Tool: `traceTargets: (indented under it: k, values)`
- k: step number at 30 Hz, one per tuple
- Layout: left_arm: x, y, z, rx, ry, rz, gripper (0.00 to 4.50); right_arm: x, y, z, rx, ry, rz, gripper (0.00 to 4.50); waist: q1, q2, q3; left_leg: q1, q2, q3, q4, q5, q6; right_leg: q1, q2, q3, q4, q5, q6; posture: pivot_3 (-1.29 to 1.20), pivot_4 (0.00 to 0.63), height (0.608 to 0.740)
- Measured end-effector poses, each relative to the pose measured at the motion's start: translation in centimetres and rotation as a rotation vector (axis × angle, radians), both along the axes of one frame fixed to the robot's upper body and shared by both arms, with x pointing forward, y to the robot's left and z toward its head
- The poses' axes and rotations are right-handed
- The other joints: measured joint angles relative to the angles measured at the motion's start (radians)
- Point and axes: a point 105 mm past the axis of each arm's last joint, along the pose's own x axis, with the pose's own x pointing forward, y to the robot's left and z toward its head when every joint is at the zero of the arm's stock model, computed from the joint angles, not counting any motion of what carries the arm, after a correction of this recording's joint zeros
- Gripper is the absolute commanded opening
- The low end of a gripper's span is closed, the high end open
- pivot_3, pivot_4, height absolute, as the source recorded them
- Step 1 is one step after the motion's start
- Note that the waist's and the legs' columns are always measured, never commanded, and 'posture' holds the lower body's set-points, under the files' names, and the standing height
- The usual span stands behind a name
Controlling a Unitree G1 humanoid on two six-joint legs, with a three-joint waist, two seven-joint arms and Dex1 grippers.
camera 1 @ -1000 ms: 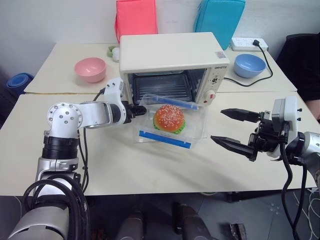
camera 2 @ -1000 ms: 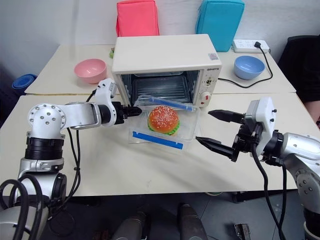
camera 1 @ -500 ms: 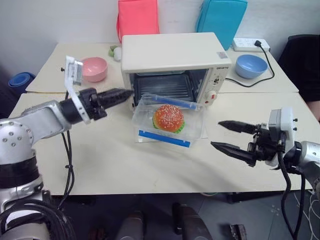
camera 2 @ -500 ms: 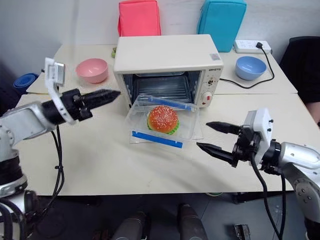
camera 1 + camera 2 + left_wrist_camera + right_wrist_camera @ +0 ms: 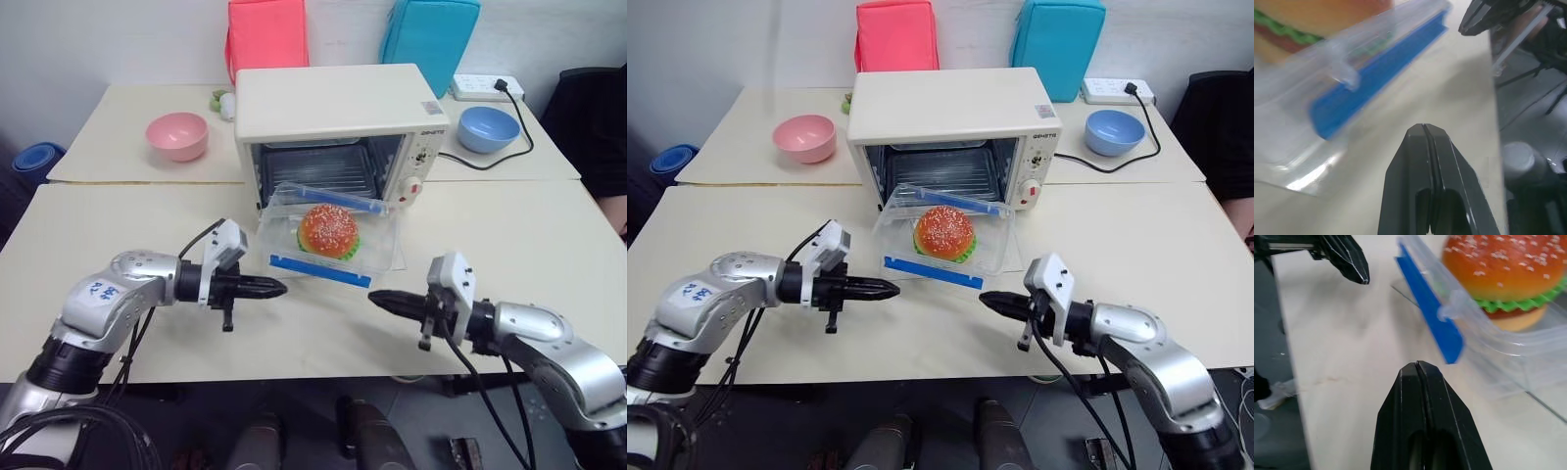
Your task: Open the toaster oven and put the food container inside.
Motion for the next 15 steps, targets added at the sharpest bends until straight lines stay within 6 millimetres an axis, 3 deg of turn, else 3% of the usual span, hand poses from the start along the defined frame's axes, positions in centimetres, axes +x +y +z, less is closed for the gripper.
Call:
traceTargets:
  k: [5, 8, 15]
  values:
    - [1.5, -2.5, 1.0, -0.064, -0.052, 0.014, 0.00, 2.7, 0.6, 0.5, 0.002, -0.065, -0.058, 0.01, 0.000, 0.000, 0.000, 0.000, 0.001, -0.003, 0.000, -0.001, 0.000, -0.001, 0.000, 0.002, 0.000, 0.000, 0.001, 0.00, 0.150, 0.740]
    - [3.6, -3.4, 1.3, -0.099, -0.072, 0.099, 0.00, 4.8, 0.6, 1.4, 0.018, -0.108, -0.110, 0.01, 0.000, 0.000, 0.000, 0.000, 0.000, -0.003, 0.003, -0.001, 0.000, -0.001, 0.000, 0.002, 0.003, 0.001, 0.001, 0.00, 0.150, 0.740]
    - [7.4, -2.9, 2.2, -0.138, -0.128, 0.294, 0.00, 9.5, 1.2, 3.4, 0.063, -0.200, -0.217, 0.01, -0.015, 0.000, 0.000, 0.001, 0.001, -0.003, 0.004, -0.001, 0.000, -0.002, 0.000, 0.003, 0.006, 0.001, 0.001, 0.00, 0.150, 0.740]
